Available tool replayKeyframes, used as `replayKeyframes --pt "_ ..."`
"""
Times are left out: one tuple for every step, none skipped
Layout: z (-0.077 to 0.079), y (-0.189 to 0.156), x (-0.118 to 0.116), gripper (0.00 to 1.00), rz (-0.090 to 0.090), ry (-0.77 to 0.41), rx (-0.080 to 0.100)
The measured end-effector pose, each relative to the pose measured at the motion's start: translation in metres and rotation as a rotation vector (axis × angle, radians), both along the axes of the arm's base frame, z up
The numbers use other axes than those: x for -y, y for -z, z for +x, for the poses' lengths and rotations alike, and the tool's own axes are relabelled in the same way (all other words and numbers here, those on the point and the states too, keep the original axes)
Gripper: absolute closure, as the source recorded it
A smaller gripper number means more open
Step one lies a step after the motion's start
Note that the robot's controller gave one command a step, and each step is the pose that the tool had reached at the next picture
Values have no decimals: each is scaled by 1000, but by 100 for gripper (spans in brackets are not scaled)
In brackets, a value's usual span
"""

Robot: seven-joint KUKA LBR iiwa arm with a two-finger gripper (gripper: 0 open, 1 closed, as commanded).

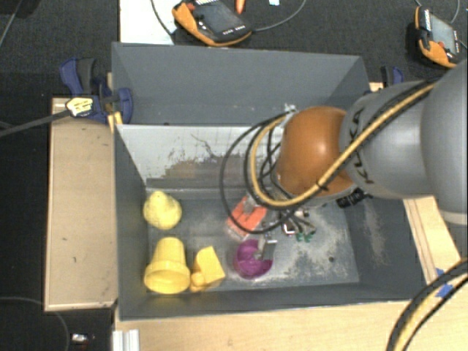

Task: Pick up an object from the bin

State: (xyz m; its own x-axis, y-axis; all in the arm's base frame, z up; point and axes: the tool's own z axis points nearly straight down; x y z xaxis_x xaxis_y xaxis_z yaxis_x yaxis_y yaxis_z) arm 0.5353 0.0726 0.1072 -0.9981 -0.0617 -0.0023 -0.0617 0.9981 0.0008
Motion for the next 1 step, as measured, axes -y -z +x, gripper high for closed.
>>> replayKeyframes --pt "7 -7 7 0 0 -330 4"
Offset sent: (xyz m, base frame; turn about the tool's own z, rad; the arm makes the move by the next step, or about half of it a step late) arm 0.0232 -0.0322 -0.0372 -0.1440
